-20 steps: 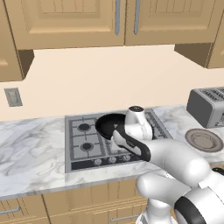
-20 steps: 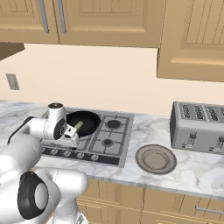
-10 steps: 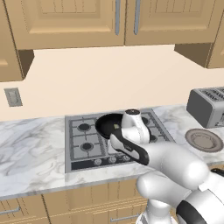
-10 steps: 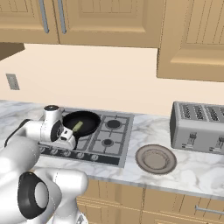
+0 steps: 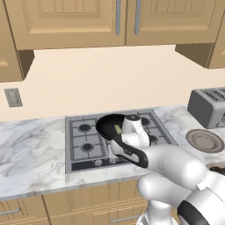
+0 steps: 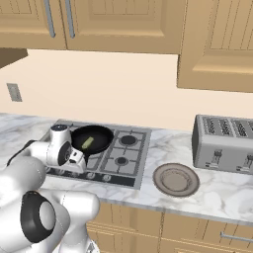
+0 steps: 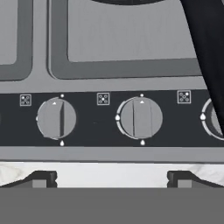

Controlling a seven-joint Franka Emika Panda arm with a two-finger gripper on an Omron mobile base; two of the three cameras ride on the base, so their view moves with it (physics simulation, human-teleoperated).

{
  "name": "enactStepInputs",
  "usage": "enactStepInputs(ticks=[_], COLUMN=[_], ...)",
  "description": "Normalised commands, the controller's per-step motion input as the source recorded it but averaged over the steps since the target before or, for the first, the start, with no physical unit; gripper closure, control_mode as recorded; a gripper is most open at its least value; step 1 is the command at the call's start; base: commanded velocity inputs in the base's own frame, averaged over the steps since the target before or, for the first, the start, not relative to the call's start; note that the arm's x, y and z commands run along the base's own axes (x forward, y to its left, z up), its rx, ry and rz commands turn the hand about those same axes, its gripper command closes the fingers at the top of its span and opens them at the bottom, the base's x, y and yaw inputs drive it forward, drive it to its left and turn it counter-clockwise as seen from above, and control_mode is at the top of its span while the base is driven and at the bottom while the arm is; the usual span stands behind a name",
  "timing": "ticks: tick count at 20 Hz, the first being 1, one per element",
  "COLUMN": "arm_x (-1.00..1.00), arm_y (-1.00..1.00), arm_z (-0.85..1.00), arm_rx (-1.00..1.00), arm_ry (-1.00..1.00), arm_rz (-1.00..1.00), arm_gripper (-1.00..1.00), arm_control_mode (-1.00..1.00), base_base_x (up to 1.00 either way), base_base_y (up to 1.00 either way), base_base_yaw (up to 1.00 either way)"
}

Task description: Pick up the butter stick and place it in the pan. Then turn on the burner for the pan.

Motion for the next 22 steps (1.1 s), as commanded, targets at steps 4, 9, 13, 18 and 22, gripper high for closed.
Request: enactStepInputs(ticks=[4, 9, 13, 18, 22], arm_x=[0.00, 0.00, 0.00, 0.00, 0.01], arm_y=[0.00, -0.02, -0.09, -0.13, -0.13], arm_z=[-0.20, -0.07, 0.00, 0.00, 0.00], arm_rx=[0.00, 0.00, 0.00, 0.00, 0.00], arm_ry=[0.00, 0.00, 0.00, 0.00, 0.00], arm_rz=[0.00, 0.00, 0.00, 0.00, 0.00], arm_gripper=[-1.00, -1.00, -1.00, -1.00, -1.00], arm_control_mode=[-1.00, -1.00, -1.00, -1.00, -1.00], base_base_x=[0.00, 0.00, 0.00, 0.00, 0.00], base_base_y=[0.00, 0.00, 0.00, 0.00, 0.00], base_base_yaw=[0.00, 0.00, 0.00, 0.00, 0.00])
